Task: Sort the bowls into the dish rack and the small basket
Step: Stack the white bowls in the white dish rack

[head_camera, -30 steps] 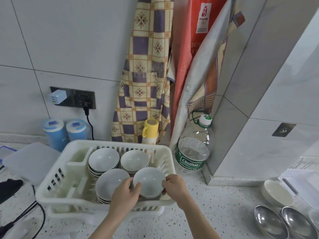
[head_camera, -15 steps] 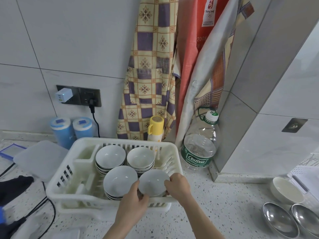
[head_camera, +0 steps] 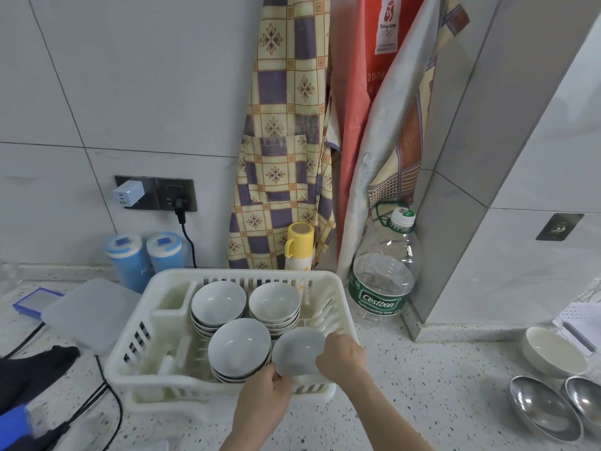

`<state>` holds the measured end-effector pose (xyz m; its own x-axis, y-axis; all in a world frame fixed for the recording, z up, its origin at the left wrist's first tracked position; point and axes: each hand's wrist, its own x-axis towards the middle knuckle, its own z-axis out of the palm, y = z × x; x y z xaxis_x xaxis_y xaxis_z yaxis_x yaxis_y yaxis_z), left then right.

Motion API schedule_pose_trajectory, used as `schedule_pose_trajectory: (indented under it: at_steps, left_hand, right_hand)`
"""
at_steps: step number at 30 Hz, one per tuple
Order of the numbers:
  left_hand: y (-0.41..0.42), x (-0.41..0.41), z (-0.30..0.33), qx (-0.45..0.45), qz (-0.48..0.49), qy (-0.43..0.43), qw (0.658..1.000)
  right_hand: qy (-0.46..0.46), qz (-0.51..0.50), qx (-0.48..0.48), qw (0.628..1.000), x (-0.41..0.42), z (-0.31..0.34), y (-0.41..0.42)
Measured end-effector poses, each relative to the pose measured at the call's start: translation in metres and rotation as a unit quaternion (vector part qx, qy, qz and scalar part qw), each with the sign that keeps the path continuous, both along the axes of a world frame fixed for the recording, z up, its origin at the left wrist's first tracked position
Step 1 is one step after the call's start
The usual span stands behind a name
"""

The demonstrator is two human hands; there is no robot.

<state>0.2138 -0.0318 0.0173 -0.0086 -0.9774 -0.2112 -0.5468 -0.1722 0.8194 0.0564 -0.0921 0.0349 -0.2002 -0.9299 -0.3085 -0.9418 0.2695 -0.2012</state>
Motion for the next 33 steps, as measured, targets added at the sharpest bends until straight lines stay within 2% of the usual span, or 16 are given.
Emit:
schedule_pose_trajectory:
  at_steps: [5,13,22,26,28,29,31,33]
  left_hand:
    - [-0.002,0.001,0.001,0.017,-0.004,-0.035,0.999]
    - [-0.006,0.001,0.003,0.045,-0.026,-0.042,0.998]
    - [-0.001,-0.002,0.010,0.050,-0.023,-0.011,0.998]
    - [0.007,-0.005,0.012,0.048,-0.012,0.025,0.998]
    - [0.012,-0.007,0.012,0.039,0.009,0.045,0.998]
    - [0.015,-0.008,0.012,0.030,0.017,0.050,0.998]
    - [0.019,-0.010,0.012,0.004,0.042,0.056,0.998]
    - [0.023,-0.013,0.012,-0.031,0.083,0.070,0.994]
  right_hand:
    - [0.029,0.012,0.007,0.999,0.003,-0.002,-0.003]
    - [0.042,0.041,0.019,0.998,0.002,-0.004,-0.002]
    - [0.061,0.083,0.023,0.994,0.001,-0.004,-0.002]
    - [0.081,0.068,-0.040,0.994,0.009,-0.001,0.009]
    - [0.080,0.106,-0.107,0.985,0.008,-0.004,0.016]
    - [0.057,0.114,-0.142,0.982,0.007,-0.006,0.020]
    - [-0.049,0.080,-0.227,0.969,0.002,-0.012,0.027]
    - [-0.158,0.048,-0.272,0.948,-0.006,-0.013,0.033]
